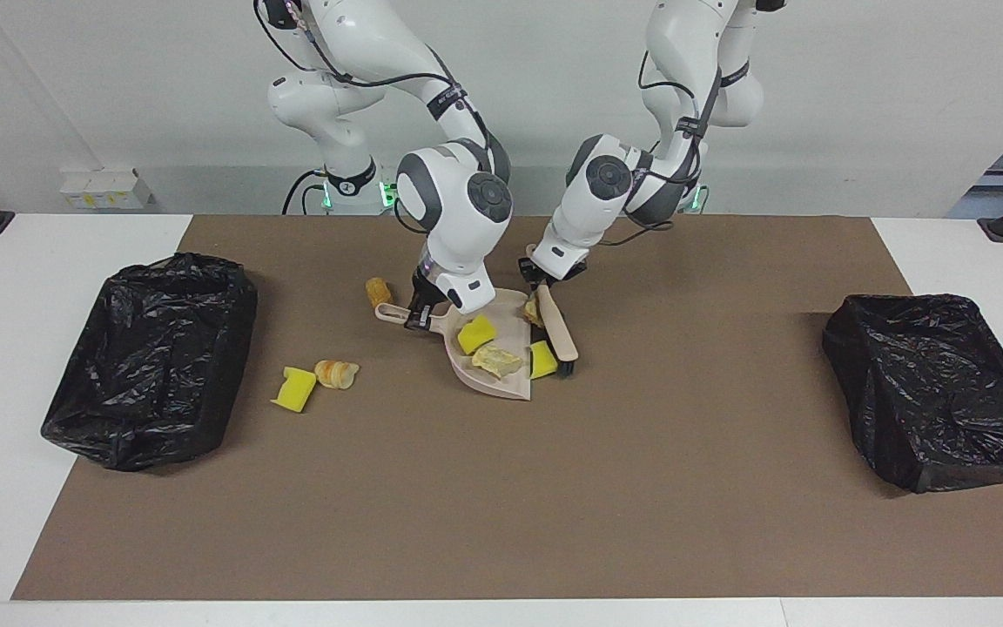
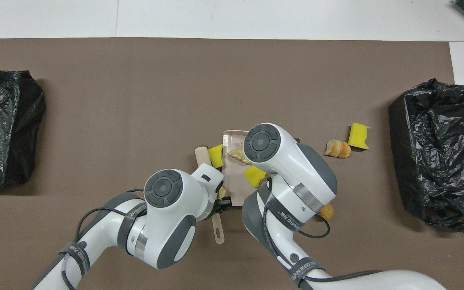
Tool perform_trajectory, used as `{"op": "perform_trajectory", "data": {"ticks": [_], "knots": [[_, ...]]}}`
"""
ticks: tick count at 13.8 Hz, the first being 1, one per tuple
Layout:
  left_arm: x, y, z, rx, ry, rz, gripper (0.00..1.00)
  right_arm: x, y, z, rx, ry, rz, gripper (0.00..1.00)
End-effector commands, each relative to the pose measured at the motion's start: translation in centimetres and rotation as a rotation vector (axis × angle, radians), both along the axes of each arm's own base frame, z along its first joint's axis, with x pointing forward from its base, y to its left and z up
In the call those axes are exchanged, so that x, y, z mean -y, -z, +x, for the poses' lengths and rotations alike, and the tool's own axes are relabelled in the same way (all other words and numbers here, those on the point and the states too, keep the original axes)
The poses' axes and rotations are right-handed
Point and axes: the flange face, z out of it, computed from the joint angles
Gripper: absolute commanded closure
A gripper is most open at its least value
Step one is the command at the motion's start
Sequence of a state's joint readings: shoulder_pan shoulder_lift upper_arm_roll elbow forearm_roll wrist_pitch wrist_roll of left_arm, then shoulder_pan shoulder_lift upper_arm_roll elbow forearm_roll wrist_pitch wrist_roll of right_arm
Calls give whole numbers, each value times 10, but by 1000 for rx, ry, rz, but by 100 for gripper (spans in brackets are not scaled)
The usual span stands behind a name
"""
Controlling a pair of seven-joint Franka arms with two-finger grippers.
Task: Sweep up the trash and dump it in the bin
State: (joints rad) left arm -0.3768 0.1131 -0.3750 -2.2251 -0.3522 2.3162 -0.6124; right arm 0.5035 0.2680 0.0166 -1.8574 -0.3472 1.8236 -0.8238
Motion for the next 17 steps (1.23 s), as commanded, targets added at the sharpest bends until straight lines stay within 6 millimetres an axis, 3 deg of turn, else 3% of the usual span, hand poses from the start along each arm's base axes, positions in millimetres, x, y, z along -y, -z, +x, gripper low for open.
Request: {"op": "perform_trajectory", "data": {"ticks": [1,4,5,10,15,17], "knots": [[38,-1,-12,2,52,-72,100,1,2,-2,-8,12,40,100],[74,-18,-18,-3,72,-143,100,0,2,-2,-8,12,41,100],[77,-22,-17,3,74,-151,100,1,2,-2,-9,14,40,100],[72,-49,-9,14,47,-145,100,6,-1,2,-8,4,46,100],[73,-78,-26,38,21,-70,100,11,-12,2,31,-9,92,100],[68,-92,-33,29,8,-45,100,22,-10,-1,53,3,129,100]]}}
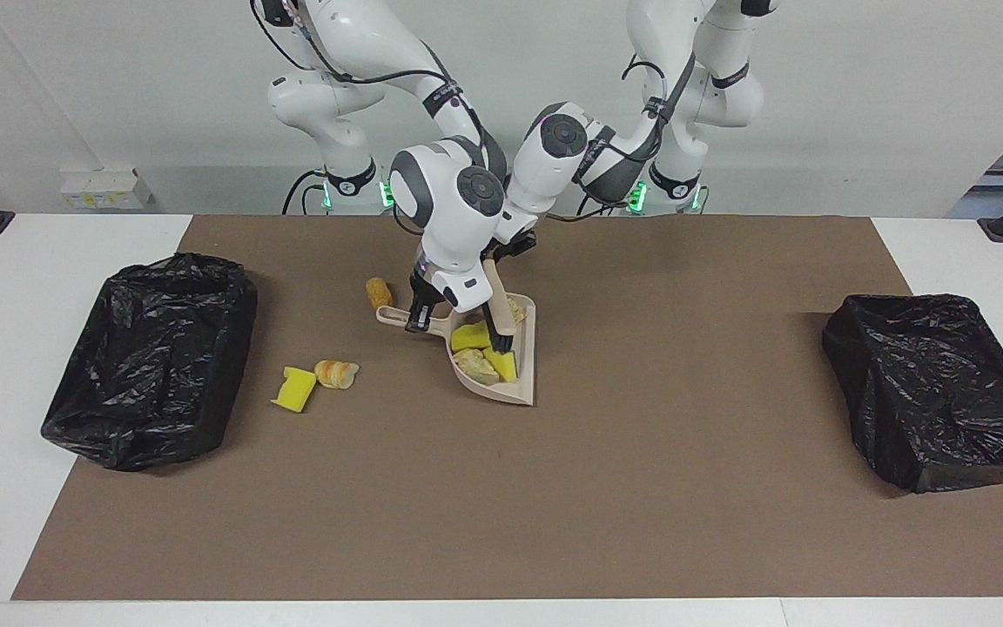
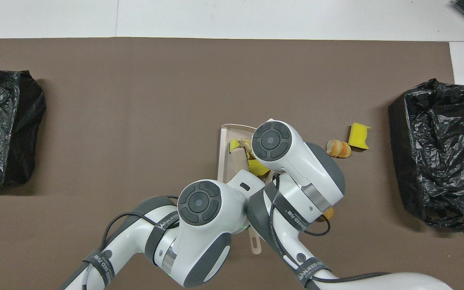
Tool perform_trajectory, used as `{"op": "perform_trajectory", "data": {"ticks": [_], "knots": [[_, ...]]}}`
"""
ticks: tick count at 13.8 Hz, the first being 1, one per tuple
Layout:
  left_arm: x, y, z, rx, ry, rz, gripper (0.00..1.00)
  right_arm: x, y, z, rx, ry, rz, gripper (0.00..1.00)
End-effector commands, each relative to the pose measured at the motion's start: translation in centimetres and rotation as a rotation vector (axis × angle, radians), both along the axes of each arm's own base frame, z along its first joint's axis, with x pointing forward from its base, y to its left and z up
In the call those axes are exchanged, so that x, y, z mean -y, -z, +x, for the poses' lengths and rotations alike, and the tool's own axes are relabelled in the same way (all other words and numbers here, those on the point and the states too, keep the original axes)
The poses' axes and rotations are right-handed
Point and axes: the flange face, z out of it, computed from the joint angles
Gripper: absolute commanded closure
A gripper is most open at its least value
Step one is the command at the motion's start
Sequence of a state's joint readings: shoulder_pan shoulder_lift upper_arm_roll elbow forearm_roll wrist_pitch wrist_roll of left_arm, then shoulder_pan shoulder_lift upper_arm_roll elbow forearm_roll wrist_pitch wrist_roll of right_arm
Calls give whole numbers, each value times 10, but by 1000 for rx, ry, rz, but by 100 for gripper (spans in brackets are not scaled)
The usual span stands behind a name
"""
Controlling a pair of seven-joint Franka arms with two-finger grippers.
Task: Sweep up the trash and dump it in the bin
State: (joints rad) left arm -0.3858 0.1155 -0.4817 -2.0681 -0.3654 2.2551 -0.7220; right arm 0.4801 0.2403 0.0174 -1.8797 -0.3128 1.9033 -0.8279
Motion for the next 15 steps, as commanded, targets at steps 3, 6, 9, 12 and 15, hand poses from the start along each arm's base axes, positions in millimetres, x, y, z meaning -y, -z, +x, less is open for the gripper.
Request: {"op": "perform_trajectory", "data": {"ticks": [3,6,9,12,15], "knots": [[-13,-49,-17,25,-18,59,100,17,2,-9,5,-15,53,100],[-29,-73,-10,40,-27,82,100,18,3,-11,5,-16,53,100],[-63,-81,20,-21,-69,140,100,28,-8,-6,12,-20,63,100],[-87,-75,39,-39,-100,161,100,46,-26,5,4,14,124,100],[-101,-62,48,-43,-96,193,100,62,-50,20,18,66,175,100]]}}
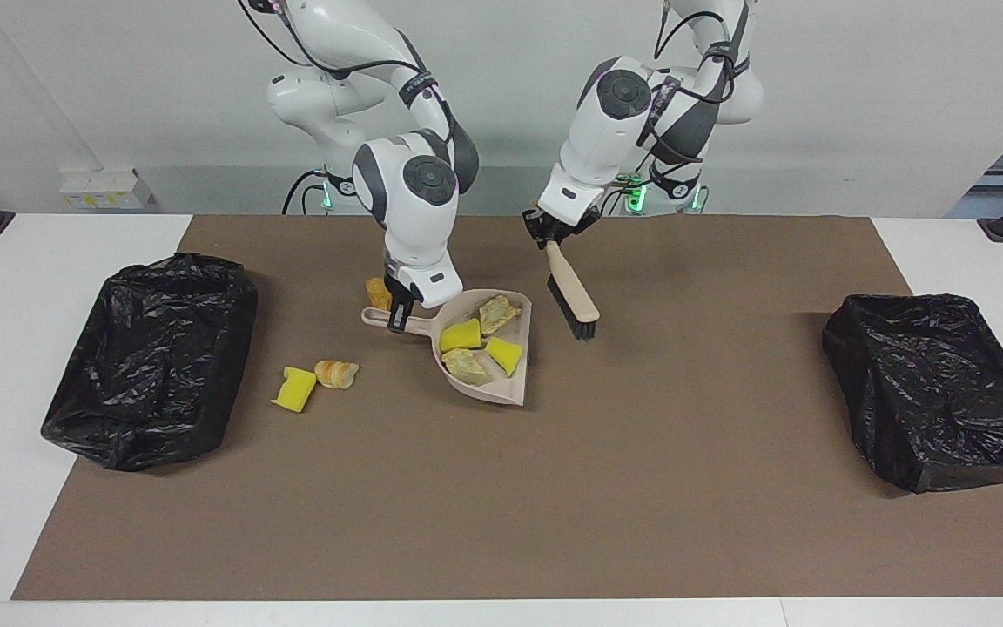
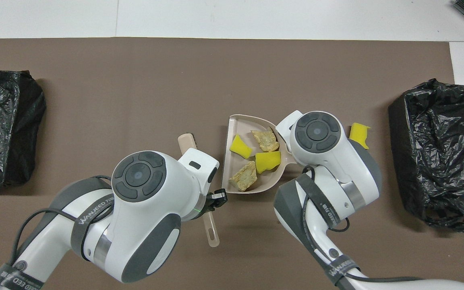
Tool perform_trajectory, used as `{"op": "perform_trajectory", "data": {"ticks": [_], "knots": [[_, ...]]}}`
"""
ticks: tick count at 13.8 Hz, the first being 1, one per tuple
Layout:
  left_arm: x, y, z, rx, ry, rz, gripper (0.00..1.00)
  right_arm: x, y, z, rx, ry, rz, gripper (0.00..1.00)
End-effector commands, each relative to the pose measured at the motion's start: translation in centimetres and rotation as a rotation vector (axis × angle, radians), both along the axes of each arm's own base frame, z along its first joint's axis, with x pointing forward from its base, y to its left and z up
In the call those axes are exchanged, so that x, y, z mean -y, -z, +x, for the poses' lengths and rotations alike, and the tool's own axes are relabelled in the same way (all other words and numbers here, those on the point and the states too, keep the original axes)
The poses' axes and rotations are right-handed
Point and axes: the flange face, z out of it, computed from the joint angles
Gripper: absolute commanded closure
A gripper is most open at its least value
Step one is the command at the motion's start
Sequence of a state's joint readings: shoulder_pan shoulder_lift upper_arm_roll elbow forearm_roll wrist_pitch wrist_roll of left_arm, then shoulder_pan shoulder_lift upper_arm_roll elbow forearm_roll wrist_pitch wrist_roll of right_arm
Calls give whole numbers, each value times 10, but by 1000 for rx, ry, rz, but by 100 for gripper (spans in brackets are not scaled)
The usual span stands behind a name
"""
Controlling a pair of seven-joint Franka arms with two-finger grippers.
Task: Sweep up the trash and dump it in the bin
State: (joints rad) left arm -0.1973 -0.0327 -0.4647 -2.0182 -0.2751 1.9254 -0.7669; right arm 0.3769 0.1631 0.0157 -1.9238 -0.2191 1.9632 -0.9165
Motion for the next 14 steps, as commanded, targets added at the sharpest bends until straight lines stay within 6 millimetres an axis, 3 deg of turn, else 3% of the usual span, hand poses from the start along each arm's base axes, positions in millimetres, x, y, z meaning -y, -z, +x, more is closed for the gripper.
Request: {"op": "perform_trajectory", "data": {"ticks": [1,3,7,10,14], "knots": [[-9,14,4,-22,19,31,100,15,-29,9,-4,21,66,100],[-11,26,4,-28,18,33,100,27,-46,16,1,52,66,100],[2,48,-7,-31,75,31,100,79,-71,29,24,218,107,100],[38,59,-38,-35,148,31,100,109,-90,30,78,451,109,100],[82,76,-90,-35,167,40,100,129,-109,30,117,654,78,100]]}}
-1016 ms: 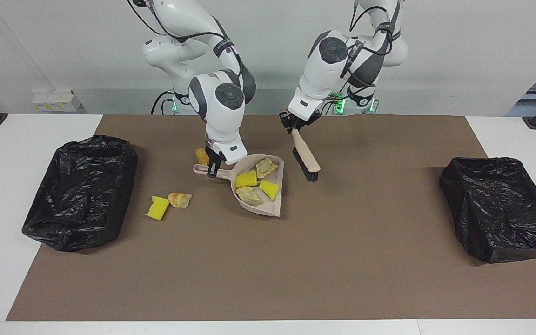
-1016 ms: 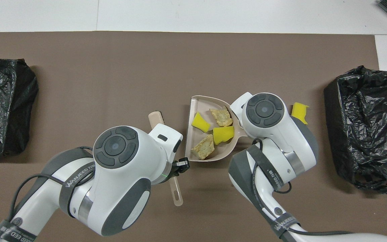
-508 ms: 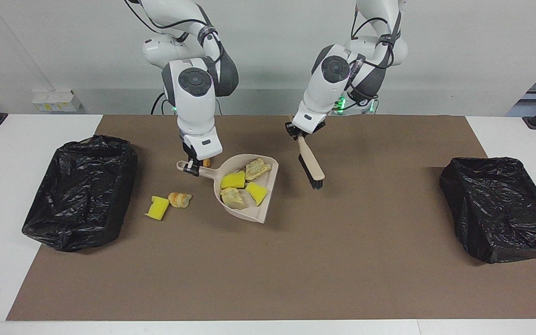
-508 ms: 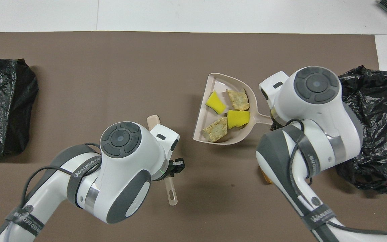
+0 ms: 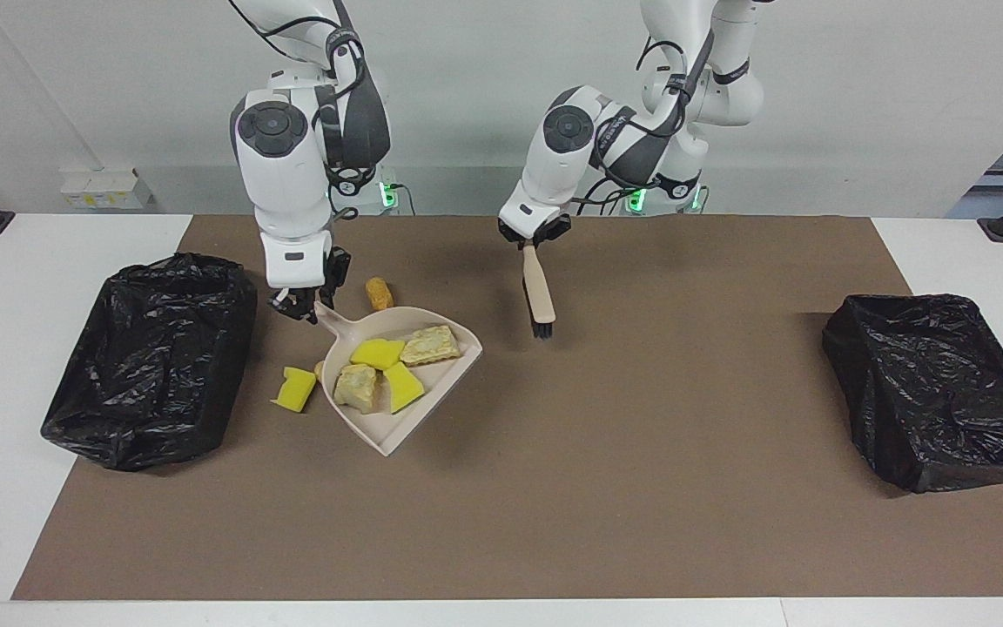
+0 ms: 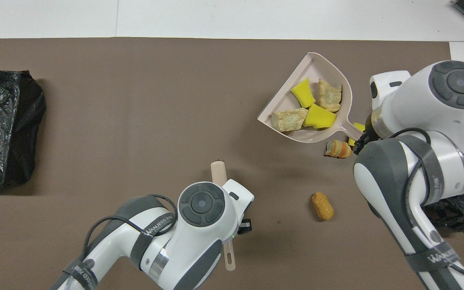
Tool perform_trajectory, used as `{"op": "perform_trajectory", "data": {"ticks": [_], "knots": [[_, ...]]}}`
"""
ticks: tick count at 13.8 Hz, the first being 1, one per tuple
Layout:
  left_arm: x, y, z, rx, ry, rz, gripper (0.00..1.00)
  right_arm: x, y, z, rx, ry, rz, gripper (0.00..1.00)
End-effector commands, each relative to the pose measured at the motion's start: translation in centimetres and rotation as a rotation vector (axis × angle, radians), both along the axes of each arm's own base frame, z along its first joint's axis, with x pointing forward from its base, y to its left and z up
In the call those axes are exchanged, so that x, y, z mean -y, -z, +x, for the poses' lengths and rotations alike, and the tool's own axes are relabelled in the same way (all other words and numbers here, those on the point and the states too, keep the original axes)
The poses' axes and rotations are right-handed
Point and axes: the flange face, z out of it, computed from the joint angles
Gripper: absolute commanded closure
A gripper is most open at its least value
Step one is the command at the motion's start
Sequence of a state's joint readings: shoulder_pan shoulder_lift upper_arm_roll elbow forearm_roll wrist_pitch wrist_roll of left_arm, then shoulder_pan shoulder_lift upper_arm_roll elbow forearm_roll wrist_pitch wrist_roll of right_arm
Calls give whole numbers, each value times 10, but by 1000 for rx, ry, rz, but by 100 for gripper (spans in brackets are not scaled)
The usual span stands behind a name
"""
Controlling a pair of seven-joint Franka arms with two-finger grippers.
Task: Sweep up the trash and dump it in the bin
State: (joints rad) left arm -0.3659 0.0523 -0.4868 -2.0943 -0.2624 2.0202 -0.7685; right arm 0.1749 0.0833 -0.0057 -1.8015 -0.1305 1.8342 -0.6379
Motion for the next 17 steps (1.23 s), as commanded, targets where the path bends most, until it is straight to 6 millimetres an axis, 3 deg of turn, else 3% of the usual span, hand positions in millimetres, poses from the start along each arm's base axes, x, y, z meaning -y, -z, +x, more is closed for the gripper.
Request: {"op": "perform_trajectory", "data": {"ticks": [1,3,5,7,9,11,13,17], "knots": [[22,11,-35,13,-6,21,100,12,-24,-2,3,157,-3,100],[31,27,-64,0,-23,50,100,31,-43,5,-7,424,-27,100],[40,33,-84,-17,-30,67,100,65,-59,11,-19,533,-31,100],[43,43,-92,-39,-47,61,100,111,-61,12,-38,661,-41,100],[58,66,-108,-58,-54,68,100,151,-60,9,-32,784,-45,100],[61,72,-107,-56,-57,59,100,179,-60,6,-26,836,-41,100],[61,71,-107,-62,-57,63,100,192,-63,3,-20,871,-36,100],[58,66,-108,-90,-93,87,100,229,-66,-9,-31,779,-42,100]]}}
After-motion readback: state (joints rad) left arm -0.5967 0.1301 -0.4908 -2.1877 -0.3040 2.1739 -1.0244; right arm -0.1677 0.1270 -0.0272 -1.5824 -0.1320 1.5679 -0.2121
